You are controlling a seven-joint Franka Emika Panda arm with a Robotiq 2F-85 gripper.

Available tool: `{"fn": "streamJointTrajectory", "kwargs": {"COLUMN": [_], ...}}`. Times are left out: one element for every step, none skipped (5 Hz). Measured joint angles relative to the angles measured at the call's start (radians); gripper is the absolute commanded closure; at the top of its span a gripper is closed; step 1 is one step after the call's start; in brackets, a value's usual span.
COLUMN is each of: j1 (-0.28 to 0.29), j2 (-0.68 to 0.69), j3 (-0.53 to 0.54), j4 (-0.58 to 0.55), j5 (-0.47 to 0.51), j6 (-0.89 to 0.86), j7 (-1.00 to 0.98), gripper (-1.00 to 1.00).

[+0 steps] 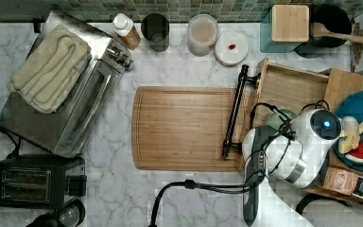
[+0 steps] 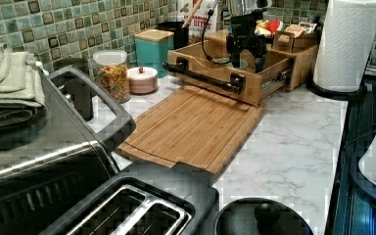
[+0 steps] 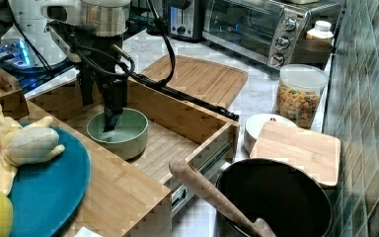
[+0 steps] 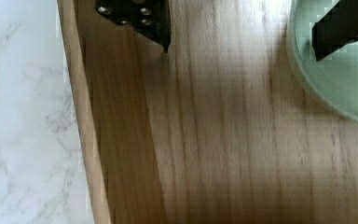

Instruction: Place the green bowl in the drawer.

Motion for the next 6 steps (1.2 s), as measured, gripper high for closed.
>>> {"fn": "streamJointTrajectory", "kwargs": {"j1": [0.018,0.023,0.023,0.023,0.025,0.024], "j2": [-0.001,-0.002,0.0,0.0,0.0,-0.001], "j3": [-0.004,-0.004,-0.004,-0.004,-0.004,-0.007], "j4": [0.0,0.0,0.0,0.0,0.0,0.0], "j5": [-0.017,-0.017,-0.017,-0.017,-0.023,-0.023], "j6": [0.021,0.036,0.036,0.036,0.036,0.035], "j7": [0.071,0.073,0.073,0.073,0.073,0.073], "gripper": [-1.0,-1.0,-1.0,-1.0,-1.0,-1.0]}}
